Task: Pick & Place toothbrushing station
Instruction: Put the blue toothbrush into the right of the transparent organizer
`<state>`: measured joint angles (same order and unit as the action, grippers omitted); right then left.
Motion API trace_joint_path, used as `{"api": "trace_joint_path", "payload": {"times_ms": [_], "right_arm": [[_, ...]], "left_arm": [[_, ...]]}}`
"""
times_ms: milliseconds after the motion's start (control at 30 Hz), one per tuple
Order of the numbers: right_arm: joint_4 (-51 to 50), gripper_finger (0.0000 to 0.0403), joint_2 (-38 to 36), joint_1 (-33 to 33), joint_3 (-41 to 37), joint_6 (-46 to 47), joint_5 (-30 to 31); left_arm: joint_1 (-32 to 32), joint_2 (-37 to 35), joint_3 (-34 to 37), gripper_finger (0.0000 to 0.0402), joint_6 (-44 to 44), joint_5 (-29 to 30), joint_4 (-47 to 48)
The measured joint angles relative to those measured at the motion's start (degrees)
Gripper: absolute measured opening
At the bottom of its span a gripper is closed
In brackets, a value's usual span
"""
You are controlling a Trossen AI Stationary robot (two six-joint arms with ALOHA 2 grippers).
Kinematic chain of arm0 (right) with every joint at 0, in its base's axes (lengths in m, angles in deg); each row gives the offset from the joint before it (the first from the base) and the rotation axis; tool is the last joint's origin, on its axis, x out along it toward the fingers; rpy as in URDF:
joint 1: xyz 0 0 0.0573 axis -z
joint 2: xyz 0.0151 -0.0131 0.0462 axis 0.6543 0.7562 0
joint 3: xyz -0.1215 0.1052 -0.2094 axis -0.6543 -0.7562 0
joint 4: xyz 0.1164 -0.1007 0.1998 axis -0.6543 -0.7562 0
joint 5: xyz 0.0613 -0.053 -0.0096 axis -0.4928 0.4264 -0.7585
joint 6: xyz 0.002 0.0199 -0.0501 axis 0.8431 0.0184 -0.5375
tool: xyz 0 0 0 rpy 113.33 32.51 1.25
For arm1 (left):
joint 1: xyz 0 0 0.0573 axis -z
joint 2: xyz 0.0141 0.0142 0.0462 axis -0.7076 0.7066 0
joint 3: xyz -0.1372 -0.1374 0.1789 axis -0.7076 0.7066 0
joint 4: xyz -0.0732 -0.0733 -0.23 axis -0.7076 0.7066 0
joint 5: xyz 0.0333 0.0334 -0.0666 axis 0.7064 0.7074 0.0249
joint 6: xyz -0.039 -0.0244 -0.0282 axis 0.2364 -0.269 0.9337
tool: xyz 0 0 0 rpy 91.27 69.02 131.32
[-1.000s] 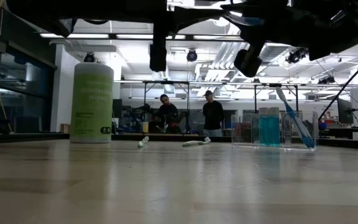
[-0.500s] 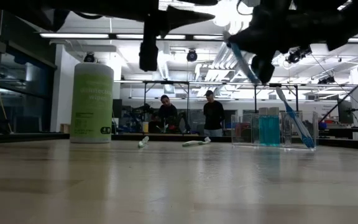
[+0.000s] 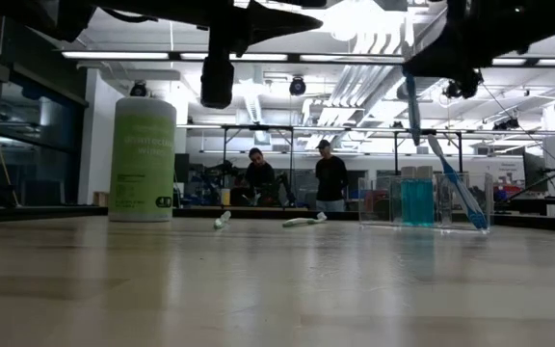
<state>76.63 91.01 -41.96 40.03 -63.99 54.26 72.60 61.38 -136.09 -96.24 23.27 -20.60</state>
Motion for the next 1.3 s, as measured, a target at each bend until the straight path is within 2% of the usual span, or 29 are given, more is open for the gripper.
{"api": "trace_joint_path", "payload": {"times_ms": [167,300,567,933,1067,1300], "right_arm": [[-6.11,0.0005,-3.03,-1.26,0.01,-1.67,6.45],[-10.92,0.0005,-4.04,-2.04,0.00,-1.88,11.74],[-12.98,0.0005,-4.30,-2.67,0.00,-4.34,18.97],[-20.84,0.0005,-4.32,-2.67,-0.29,0.81,21.00],[-19.44,0.0005,-4.24,-2.67,-3.22,2.50,20.71],[-9.90,0.0005,-4.25,-2.67,-10.58,3.60,20.12]], "left_arm": [[0.54,0.00,0.00,0.0070,0.38,0.96,0.00],[0.52,0.00,0.00,0.0070,4.00,0.96,0.00],[0.52,0.00,0.00,0.0070,4.49,0.95,0.07],[0.50,-0.02,0.00,0.0070,4.70,0.91,0.09],[0.50,-0.02,0.00,0.0070,4.70,0.89,0.09],[0.50,-0.02,0.00,0.0070,4.68,0.87,0.09]]}}
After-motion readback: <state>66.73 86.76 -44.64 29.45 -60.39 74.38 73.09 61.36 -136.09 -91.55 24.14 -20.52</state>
